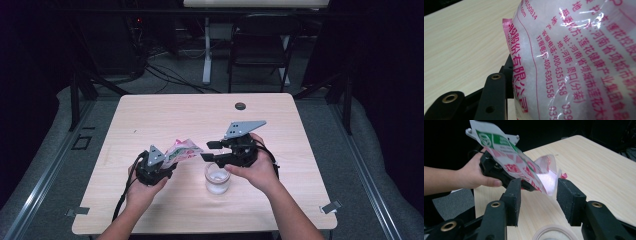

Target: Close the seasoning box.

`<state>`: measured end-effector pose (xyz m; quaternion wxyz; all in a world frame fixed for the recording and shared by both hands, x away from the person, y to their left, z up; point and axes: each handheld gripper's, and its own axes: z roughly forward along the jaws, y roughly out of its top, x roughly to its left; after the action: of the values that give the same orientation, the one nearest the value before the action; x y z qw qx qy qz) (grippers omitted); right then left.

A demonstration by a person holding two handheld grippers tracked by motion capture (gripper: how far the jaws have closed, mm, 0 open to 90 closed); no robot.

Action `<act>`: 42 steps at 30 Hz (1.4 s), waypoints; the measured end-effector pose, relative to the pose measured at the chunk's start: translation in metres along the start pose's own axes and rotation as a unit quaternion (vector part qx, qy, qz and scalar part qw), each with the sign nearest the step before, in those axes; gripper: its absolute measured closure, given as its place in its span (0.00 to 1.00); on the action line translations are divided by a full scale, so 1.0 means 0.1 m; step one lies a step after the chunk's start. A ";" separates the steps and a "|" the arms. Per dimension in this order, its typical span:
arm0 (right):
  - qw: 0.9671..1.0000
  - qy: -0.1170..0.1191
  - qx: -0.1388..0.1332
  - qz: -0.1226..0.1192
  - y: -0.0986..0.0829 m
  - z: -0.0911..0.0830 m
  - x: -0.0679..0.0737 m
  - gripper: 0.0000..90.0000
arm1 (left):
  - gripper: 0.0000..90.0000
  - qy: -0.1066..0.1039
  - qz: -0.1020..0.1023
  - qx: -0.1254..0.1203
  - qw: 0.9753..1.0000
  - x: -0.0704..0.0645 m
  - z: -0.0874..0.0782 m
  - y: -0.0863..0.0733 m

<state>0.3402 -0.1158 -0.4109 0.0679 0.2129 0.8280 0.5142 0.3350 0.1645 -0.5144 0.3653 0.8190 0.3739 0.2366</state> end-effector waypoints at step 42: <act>0.999 -0.010 0.008 -0.032 -0.21 -0.08 0.09 0.65 | 0.65 0.058 0.117 -0.001 0.991 -0.16 0.09 0.04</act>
<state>0.3235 -0.1259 -0.4246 0.0908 0.1923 0.8375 0.5033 0.3332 0.1467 -0.5186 0.3131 0.8418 0.2958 0.3253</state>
